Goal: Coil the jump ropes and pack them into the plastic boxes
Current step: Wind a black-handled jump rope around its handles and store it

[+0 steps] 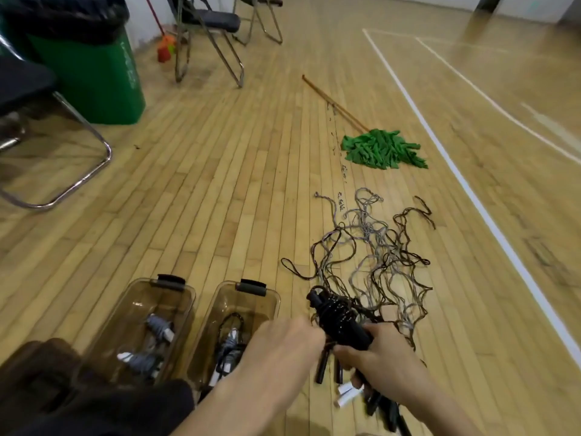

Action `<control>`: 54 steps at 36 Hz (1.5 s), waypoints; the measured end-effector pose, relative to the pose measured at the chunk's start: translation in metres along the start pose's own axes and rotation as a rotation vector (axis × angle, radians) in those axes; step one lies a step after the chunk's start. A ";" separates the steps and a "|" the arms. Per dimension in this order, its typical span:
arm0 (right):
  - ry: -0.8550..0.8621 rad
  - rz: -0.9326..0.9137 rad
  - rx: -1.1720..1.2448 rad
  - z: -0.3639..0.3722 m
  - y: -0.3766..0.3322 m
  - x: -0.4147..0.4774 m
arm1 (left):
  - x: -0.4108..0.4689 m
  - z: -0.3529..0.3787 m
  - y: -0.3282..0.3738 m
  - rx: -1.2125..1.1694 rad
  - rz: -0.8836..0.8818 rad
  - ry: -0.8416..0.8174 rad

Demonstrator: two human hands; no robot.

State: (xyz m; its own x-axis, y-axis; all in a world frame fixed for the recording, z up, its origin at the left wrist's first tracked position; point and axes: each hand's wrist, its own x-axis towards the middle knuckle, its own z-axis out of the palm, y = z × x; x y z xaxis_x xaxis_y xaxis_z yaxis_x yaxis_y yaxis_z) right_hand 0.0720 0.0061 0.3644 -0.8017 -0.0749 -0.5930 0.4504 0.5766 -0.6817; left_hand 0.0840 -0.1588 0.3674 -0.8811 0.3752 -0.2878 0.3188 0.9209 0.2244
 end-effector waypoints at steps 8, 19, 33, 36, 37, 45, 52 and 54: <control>-0.417 0.149 -0.125 -0.016 0.011 -0.014 | -0.010 -0.005 0.003 -0.137 0.259 -0.017; -0.750 -0.007 -0.272 -0.026 0.017 -0.034 | -0.015 -0.013 0.013 -0.587 0.181 -0.131; -0.882 -0.212 0.065 -0.036 0.012 -0.051 | -0.002 -0.016 0.008 -1.153 0.275 -0.244; -0.863 -0.277 0.183 -0.036 0.008 -0.053 | 0.002 -0.016 0.004 -1.323 0.184 -0.212; -0.855 -0.296 0.230 -0.036 0.007 -0.054 | 0.002 -0.015 0.003 -1.367 0.145 -0.182; -0.621 -0.308 0.434 -0.038 0.007 -0.054 | -0.009 -0.009 0.009 -1.298 -0.048 -0.002; -0.422 -0.358 0.473 -0.036 0.005 -0.049 | -0.005 0.004 0.012 -1.316 -0.253 -0.062; -0.384 -0.334 0.465 -0.036 0.006 -0.046 | -0.006 0.004 0.018 -1.370 -0.238 -0.087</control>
State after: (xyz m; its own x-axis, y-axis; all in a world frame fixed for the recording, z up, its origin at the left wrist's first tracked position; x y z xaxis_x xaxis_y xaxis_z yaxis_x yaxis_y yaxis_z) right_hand 0.0981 0.0423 0.4029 -0.7695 -0.5205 -0.3701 0.3937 0.0697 -0.9166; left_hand 0.0965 -0.1444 0.3697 -0.8249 0.2776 -0.4924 -0.4704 0.1460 0.8703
